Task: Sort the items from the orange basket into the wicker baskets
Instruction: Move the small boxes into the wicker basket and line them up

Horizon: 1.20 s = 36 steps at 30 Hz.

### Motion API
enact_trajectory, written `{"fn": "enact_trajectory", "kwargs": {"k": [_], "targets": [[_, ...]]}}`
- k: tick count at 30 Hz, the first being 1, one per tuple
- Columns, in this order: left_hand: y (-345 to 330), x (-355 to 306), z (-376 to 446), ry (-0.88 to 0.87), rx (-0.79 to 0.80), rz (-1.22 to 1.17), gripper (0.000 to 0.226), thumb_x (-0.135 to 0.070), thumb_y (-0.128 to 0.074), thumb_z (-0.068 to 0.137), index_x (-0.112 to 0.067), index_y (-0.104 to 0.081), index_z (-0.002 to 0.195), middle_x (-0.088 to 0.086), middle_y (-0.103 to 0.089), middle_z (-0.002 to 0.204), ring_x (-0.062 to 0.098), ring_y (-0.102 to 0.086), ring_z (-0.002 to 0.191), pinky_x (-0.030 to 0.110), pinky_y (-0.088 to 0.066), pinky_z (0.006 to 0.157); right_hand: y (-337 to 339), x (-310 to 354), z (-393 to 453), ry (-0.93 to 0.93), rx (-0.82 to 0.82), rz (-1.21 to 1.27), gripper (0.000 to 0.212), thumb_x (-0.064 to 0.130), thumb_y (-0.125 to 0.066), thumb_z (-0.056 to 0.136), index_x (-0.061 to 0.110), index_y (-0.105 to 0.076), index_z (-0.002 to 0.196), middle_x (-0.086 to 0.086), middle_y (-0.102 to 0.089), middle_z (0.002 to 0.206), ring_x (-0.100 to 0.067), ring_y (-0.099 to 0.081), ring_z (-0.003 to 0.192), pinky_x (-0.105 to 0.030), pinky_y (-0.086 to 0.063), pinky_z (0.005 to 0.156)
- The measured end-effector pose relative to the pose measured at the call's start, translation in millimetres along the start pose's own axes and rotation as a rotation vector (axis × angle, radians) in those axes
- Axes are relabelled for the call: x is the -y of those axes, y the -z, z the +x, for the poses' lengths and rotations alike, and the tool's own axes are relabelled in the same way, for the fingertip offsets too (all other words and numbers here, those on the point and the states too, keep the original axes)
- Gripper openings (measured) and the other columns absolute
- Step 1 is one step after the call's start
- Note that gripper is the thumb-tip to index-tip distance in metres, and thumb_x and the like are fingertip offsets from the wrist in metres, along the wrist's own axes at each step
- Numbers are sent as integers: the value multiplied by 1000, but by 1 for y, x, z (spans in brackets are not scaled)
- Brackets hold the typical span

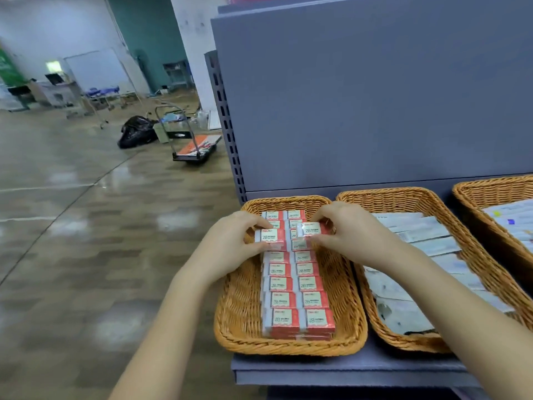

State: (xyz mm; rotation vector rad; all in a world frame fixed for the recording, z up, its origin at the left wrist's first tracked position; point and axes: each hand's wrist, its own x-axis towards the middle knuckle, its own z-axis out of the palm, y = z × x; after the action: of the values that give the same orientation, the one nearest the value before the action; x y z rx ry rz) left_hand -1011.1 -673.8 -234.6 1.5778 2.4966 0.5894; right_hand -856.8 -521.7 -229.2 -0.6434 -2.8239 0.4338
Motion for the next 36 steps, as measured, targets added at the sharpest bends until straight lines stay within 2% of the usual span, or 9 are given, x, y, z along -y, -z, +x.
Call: {"fn": "enact_trajectory", "kwargs": {"k": [4, 9, 14, 18, 29, 36], "targets": [[1, 19, 26, -68, 27, 19, 34, -36, -63, 88, -28, -58, 121, -13, -54, 119, 1, -46, 92, 16, -40, 80, -13, 6, 22, -97, -15, -49, 39, 41, -60, 88, 20, -57, 121, 4, -59, 118, -12, -54, 102, -21, -41, 78], [-5, 33, 61, -99, 52, 9, 35, -39, -64, 86, -26, -61, 118, -9, -57, 119, 3, -48, 97, 24, -45, 87, -25, 3, 45, -193, -1, -53, 39, 38, -62, 88, 20, -58, 122, 2, -60, 121, -15, -55, 105, -23, -43, 80], [-15, 40, 86, -97, 51, 0, 33, -34, -63, 88, -24, -61, 120, -6, -58, 120, 8, -52, 107, 23, -42, 88, -34, -6, 68, -239, -8, -26, 40, 38, -62, 88, 19, -58, 123, 0, -59, 123, -16, -56, 105, -21, -41, 78], [-19, 44, 95, -88, 59, -12, 31, -32, -62, 89, -23, -60, 119, -7, -58, 118, 4, -49, 101, 20, -41, 86, -38, -10, 81, -230, 11, -21, 40, 40, -60, 89, 21, -58, 123, 1, -57, 123, -15, -55, 107, -22, -42, 80], [-31, 49, 105, -105, 70, -4, 32, -35, -63, 88, -25, -60, 119, -10, -57, 119, 7, -51, 111, 26, -44, 94, -46, -22, 90, -165, 41, -14, 39, 44, -59, 88, 24, -58, 122, 5, -56, 117, -10, -53, 103, -23, -47, 81], [-34, 51, 105, -120, 90, 3, 31, -36, -62, 89, -27, -58, 119, -11, -56, 118, 5, -49, 110, 23, -41, 93, -49, -25, 90, -143, 43, -10, 38, 44, -58, 88, 24, -57, 121, 6, -56, 116, -10, -52, 105, -25, -47, 83]]}}
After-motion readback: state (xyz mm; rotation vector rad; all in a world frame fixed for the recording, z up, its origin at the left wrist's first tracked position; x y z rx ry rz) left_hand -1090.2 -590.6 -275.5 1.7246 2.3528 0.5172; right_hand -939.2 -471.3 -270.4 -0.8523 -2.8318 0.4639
